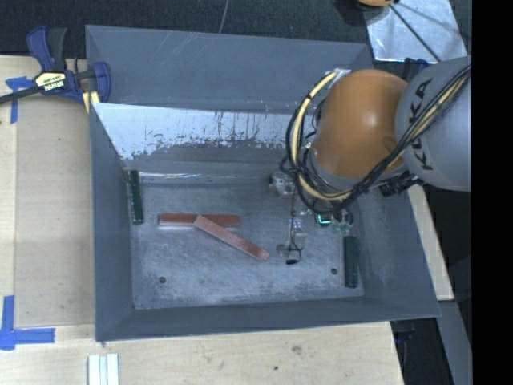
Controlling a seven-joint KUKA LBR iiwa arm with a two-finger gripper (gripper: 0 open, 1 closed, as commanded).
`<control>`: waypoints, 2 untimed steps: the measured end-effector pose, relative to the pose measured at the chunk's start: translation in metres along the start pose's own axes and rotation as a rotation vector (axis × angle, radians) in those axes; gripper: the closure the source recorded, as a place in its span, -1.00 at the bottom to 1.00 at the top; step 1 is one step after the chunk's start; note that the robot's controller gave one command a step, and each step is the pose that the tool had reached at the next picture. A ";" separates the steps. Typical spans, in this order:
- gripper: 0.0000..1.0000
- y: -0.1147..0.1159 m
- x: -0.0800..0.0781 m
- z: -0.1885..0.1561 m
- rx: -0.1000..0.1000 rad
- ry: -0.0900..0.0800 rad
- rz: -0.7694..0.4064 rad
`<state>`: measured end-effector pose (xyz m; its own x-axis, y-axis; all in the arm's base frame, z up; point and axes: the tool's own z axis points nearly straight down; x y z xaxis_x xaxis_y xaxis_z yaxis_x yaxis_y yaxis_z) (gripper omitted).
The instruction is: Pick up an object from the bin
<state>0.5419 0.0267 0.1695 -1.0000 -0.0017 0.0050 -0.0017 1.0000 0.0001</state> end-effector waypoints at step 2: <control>-1.00 0.020 0.000 0.039 0.000 -0.016 -0.006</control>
Offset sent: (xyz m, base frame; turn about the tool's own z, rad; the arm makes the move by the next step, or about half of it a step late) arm -0.0084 0.0462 -0.0948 -0.0184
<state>0.5416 0.0471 0.1309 -0.9999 -0.0074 -0.0115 -0.0074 1.0000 0.0001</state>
